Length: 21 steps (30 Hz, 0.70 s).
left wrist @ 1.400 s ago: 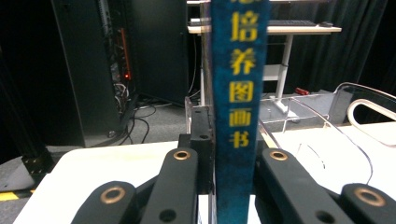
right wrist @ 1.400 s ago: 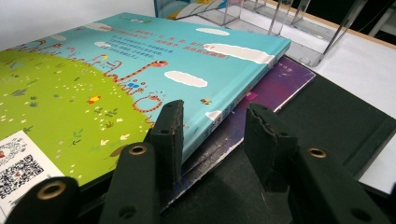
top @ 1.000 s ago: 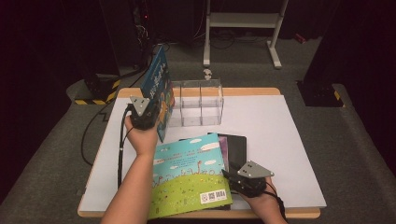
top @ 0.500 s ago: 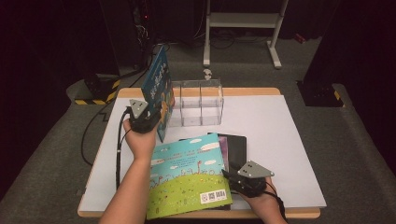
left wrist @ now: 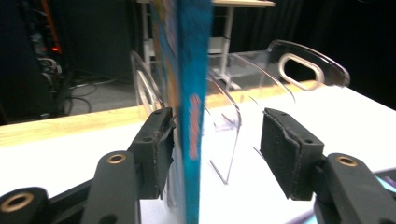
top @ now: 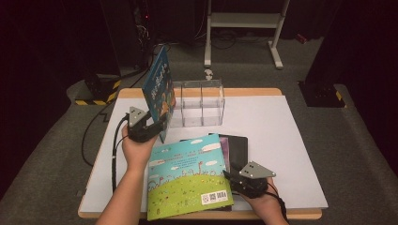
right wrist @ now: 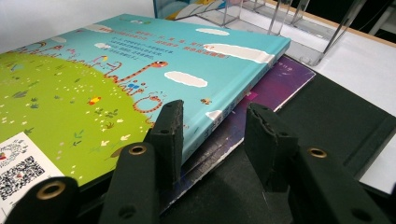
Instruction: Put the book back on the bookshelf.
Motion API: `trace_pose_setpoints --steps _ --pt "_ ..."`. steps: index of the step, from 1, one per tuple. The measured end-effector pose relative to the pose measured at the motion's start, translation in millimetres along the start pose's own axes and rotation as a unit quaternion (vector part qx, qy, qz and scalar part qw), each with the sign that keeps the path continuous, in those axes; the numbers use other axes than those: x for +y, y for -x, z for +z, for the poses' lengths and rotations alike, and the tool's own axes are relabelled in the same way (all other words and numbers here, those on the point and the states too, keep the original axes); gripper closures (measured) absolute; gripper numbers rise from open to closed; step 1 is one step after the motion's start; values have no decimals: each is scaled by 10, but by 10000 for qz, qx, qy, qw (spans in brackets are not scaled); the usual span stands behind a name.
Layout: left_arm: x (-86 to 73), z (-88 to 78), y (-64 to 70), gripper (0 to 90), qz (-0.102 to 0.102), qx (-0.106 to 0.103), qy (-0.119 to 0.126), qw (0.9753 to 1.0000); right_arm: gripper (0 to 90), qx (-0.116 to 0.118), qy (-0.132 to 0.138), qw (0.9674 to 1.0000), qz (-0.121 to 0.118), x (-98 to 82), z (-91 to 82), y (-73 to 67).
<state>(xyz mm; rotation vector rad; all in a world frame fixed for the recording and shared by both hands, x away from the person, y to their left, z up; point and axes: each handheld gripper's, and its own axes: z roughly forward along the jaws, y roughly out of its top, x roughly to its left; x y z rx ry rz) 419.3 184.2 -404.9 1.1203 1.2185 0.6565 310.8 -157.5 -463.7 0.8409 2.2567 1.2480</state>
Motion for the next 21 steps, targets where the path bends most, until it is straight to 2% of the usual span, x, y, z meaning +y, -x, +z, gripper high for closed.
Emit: trace_pose_setpoints --steps 5,9,12,14,16,20,21 --pt "-77 -171 -81 398 -186 -296 -193 9992 573 -5 -5 10000 6 -1 -1 -3" --pt "-175 -323 -173 360 -223 -316 -329 9987 570 3 1 10000 6 -2 0 3" --pt "-277 -425 -230 358 -249 -254 -515 9980 570 -1 6 10000 3 -3 0 1" --pt "-352 -501 -261 368 -240 -290 -627 9973 570 2 8 10000 1 -4 0 2" --pt "-418 -578 -303 359 -341 -303 -676 9967 569 9 5 10000 9 -4 0 4" --pt "-557 -723 -367 313 -672 -205 -999 9925 569 2 10 10000 0 -4 1 3" --pt "-591 -747 -366 295 -688 -169 -1062 9918 569 1 8 10000 1 -4 0 3"
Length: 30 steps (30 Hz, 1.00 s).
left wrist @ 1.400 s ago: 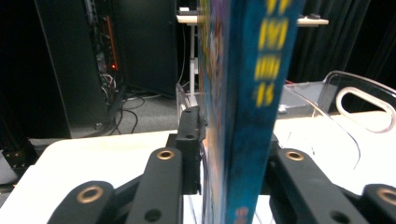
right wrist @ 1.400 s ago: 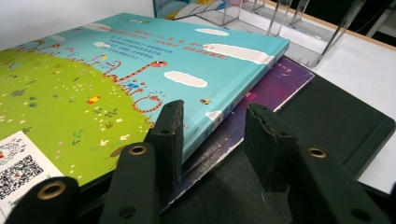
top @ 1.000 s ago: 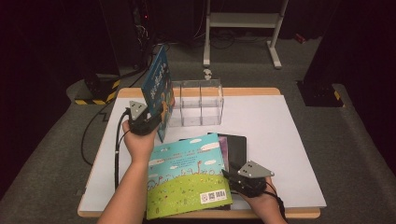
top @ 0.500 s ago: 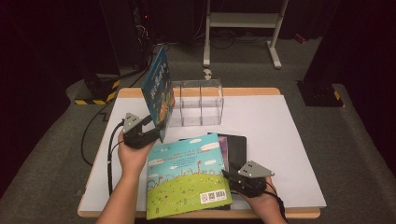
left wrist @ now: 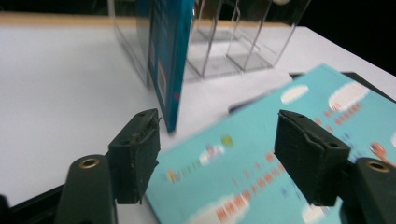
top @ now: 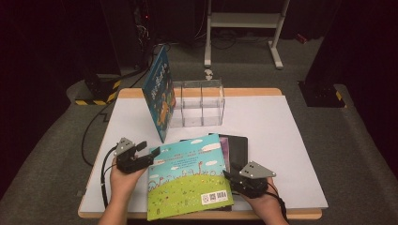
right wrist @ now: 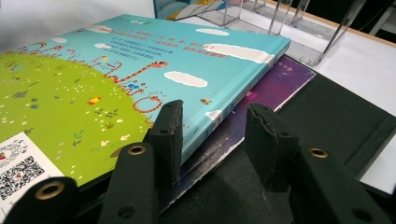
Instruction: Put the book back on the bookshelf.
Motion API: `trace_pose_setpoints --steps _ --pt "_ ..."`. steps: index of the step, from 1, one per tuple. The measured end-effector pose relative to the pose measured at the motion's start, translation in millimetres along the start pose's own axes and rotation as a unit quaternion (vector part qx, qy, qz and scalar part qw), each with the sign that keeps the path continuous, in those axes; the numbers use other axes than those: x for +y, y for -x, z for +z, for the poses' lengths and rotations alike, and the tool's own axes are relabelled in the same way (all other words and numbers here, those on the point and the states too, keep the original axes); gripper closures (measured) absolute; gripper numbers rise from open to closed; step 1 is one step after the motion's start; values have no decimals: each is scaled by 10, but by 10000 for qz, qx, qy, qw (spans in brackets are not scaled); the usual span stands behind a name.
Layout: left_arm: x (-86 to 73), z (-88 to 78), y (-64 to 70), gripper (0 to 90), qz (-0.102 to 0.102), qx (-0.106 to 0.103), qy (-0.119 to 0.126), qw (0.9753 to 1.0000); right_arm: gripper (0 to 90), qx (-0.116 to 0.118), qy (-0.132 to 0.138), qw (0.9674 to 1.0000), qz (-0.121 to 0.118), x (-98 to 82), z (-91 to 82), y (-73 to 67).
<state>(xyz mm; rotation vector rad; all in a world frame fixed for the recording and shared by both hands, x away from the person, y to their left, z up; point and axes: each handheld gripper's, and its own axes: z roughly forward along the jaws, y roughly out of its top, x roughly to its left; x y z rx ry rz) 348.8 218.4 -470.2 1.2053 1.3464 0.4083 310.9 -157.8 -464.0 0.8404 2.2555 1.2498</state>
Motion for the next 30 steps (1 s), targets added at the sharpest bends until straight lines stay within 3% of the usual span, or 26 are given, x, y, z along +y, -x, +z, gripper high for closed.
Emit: trace_pose_setpoints --steps 3,7,12,17,23,25,30 --pt "-169 -63 14 304 137 175 -289 9993 569 -1 1 10000 -1 0 0 -1" --pt "-351 -146 -12 302 64 250 -398 9989 568 3 10 10000 0 -3 0 2" --pt "-495 -185 -58 266 -174 230 -540 9981 567 11 22 10000 18 -8 0 4" --pt "-521 -200 -50 244 -155 201 -637 9976 559 25 22 10000 62 -11 1 11" --pt "-510 -174 -83 216 -292 201 -838 9959 548 -20 43 10000 82 -13 0 6" --pt "-504 -158 -98 207 -426 186 -870 9951 542 -28 47 9999 91 -12 -1 6" --pt "-509 -156 -95 185 -365 166 -915 9950 529 -49 52 9999 120 -11 0 5"
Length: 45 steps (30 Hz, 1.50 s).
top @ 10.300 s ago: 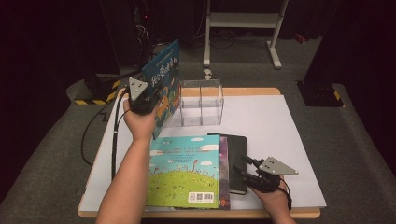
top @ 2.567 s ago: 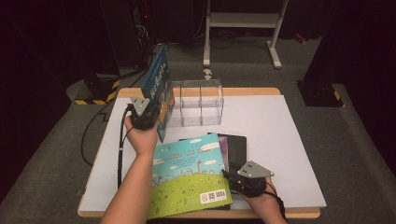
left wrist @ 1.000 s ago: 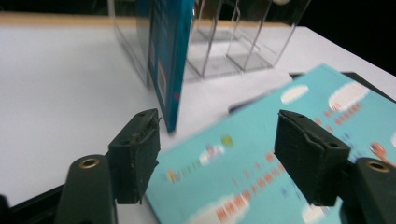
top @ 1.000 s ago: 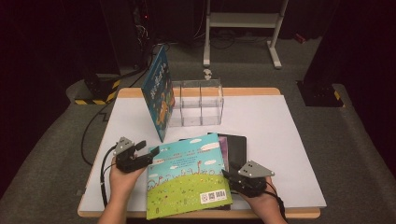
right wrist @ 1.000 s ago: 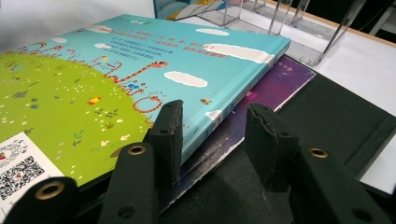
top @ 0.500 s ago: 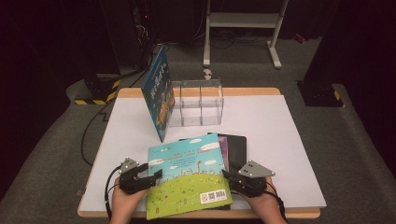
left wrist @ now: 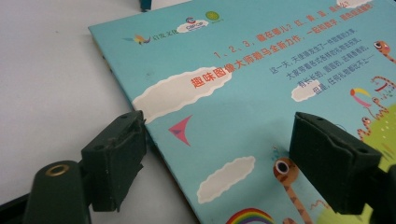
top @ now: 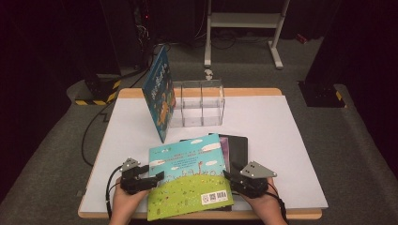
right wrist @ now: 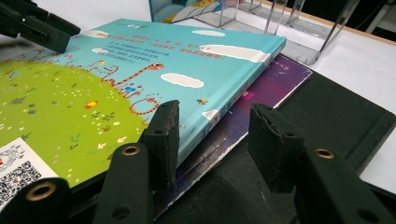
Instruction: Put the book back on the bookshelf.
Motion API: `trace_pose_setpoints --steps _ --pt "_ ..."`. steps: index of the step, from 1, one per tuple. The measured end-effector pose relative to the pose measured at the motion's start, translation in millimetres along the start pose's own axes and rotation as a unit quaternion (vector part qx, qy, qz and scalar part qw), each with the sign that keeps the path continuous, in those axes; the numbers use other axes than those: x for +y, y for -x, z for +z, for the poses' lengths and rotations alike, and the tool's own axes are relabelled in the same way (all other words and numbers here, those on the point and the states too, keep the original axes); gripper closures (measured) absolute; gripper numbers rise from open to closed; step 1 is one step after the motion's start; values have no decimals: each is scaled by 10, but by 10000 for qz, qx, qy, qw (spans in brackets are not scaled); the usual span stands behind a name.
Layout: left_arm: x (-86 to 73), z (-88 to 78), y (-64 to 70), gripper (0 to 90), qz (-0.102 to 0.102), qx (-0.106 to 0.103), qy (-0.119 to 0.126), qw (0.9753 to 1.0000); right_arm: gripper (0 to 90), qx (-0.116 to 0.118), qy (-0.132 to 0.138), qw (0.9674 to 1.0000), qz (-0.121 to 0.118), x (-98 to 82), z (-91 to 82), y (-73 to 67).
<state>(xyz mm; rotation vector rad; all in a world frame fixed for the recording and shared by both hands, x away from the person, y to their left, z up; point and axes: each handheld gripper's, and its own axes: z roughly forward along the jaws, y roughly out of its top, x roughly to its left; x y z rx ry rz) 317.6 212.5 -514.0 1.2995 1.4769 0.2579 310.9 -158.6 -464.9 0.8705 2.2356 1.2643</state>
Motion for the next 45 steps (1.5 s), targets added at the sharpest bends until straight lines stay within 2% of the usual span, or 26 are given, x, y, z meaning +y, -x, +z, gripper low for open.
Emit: trace_pose_setpoints --steps 11,16,20,25,26,31,37,45 --pt "1 4 8 194 -69 32 18 10000 452 -65 -21 9999 138 8 10 12" --pt "-4 11 21 194 -96 67 49 9999 418 -29 0 9996 285 6 21 30" --pt "-9 13 34 197 -98 91 59 9999 410 -35 14 9996 279 7 20 27" --pt "-25 13 59 228 -79 8 -18 10000 405 54 30 9994 335 11 22 30" --pt "-31 21 74 231 -125 -21 6 9999 403 68 29 9994 342 11 24 31" --pt "-57 32 119 232 -79 -90 -59 9999 403 21 44 9994 334 9 16 48" --pt "-77 50 170 244 -81 -176 -93 9998 401 -61 62 9993 366 4 -19 121" --pt "-107 128 276 256 -169 -266 -1 9995 401 -50 -24 9983 587 32 -54 330"
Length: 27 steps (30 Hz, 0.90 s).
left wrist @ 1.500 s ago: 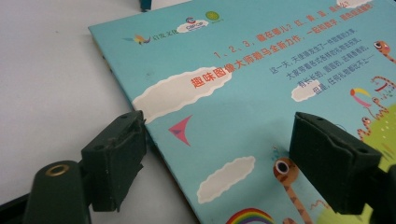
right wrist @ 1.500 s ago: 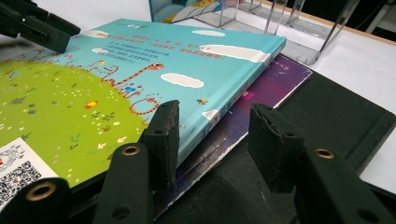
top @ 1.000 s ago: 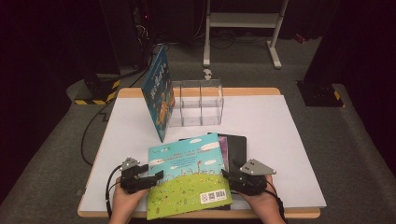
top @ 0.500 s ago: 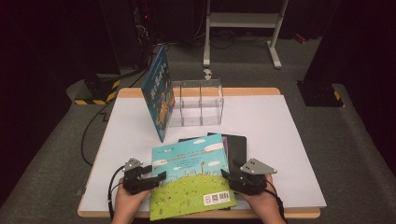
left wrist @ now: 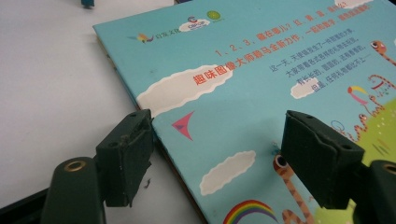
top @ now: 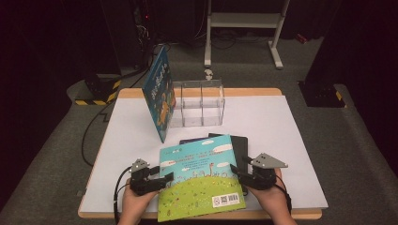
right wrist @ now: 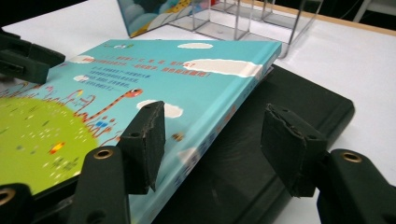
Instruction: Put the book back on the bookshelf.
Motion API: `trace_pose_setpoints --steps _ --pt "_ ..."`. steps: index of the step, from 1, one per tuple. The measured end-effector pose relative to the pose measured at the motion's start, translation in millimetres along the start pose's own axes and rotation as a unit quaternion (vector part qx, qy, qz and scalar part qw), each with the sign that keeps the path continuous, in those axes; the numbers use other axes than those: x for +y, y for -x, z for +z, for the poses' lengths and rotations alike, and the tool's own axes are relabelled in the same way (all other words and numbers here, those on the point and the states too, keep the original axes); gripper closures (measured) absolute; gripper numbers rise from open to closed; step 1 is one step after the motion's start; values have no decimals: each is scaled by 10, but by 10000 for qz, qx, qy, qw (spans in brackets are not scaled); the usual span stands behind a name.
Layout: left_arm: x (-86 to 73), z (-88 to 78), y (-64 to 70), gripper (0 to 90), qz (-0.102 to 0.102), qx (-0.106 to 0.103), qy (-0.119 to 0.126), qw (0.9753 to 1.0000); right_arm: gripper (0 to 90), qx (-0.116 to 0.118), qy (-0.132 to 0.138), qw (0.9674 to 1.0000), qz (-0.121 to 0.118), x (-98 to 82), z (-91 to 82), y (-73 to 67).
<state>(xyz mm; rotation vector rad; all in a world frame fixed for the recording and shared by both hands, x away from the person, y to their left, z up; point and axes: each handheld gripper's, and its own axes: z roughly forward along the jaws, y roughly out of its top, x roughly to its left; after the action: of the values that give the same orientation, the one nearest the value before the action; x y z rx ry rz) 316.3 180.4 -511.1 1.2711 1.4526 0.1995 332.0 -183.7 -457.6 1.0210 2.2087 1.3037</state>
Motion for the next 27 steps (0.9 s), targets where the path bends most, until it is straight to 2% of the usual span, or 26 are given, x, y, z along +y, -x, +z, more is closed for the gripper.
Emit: trace_pose_setpoints --steps 3,5,9,13,16,20,23,25,27 --pt "4 24 35 263 69 -48 75 9999 400 9 -67 10000 52 16 1 69" --pt "12 33 59 285 50 -88 195 9998 401 -53 -96 9999 26 -1 -22 87" --pt "46 23 101 293 136 -174 283 9994 409 -191 -55 9998 15 -84 -38 83" --pt "78 56 149 297 62 -282 298 9991 419 -326 -134 9994 -50 -139 -44 97" --pt "64 49 170 297 183 -308 434 9984 418 -272 -55 9996 78 -193 -51 141" --pt "37 4 182 320 234 -350 549 9976 419 -244 -27 9996 151 -212 -45 148" --pt "-6 -73 195 320 404 -413 499 9971 419 -269 -7 9995 136 -222 -47 141" --pt "-31 -102 200 315 394 -434 488 9971 419 -292 -9 9995 110 -220 -49 137" --pt "-41 -96 203 292 281 -458 469 9975 420 -324 -15 9994 121 -221 -52 124"
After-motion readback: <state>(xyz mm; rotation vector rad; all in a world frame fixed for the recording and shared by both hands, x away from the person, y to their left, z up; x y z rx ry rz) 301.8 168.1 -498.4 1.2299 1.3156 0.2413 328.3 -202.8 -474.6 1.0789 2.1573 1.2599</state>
